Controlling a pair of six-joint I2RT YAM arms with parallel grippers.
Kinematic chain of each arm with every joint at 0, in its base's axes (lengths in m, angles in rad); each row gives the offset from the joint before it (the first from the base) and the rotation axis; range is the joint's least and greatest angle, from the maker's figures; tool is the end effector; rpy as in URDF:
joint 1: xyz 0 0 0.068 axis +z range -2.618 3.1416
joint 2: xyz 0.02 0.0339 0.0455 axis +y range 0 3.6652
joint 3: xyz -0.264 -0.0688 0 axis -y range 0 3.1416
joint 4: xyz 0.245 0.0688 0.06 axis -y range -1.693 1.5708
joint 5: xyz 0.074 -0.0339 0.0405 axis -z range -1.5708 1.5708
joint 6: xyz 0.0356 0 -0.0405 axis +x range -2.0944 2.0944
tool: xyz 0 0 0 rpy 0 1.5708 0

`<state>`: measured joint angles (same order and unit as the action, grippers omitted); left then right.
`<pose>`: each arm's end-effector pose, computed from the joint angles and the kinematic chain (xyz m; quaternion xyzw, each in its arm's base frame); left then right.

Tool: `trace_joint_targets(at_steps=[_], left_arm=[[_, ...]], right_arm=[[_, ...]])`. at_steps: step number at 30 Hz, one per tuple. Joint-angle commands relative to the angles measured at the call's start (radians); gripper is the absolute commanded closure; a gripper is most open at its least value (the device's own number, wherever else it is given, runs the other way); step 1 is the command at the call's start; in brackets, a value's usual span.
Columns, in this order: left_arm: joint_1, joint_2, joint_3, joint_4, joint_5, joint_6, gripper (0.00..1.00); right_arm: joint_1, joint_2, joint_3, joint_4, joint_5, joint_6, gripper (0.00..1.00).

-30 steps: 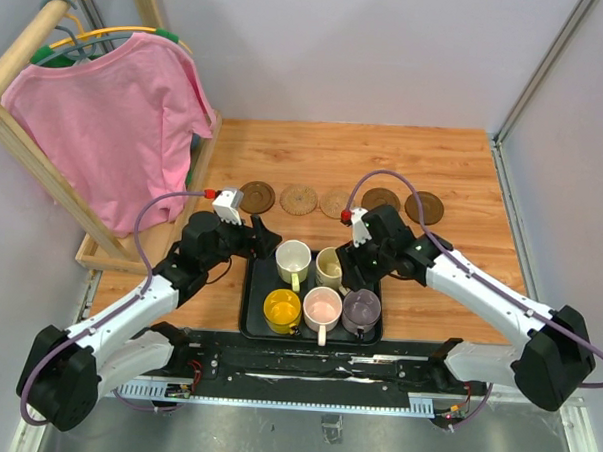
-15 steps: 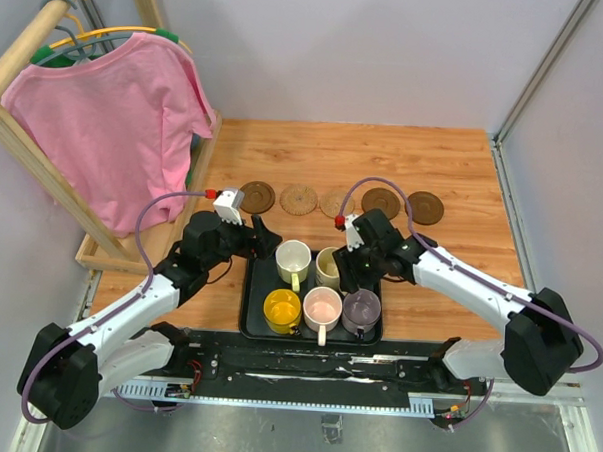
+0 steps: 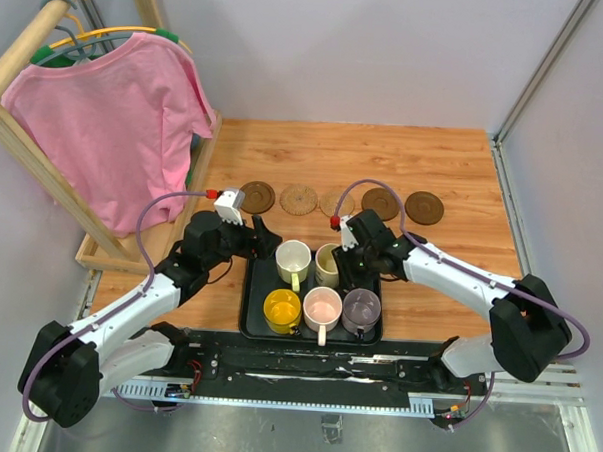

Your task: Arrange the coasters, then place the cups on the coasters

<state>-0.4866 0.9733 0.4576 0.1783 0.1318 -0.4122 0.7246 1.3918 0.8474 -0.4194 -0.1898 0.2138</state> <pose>0.1899 -0.1058 0.2270 0.0683 0.8120 -0.2991 0.4964 0.2021 0.1878 0.2082 -0.2674 0.9120 0.2152 0.2245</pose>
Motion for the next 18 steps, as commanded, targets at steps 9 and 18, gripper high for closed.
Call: trace_joint_targets(at_steps=[9,18], left_arm=[[-0.007,0.028,-0.007,0.046,0.001,0.010,0.13],[-0.008,0.021,-0.005,0.050,-0.012,0.013,0.13]], right_arm=[[0.016,-0.001,-0.023,0.037,0.036,0.012,0.99],[0.027,-0.080,-0.016,0.075,0.159,-0.001,0.99]])
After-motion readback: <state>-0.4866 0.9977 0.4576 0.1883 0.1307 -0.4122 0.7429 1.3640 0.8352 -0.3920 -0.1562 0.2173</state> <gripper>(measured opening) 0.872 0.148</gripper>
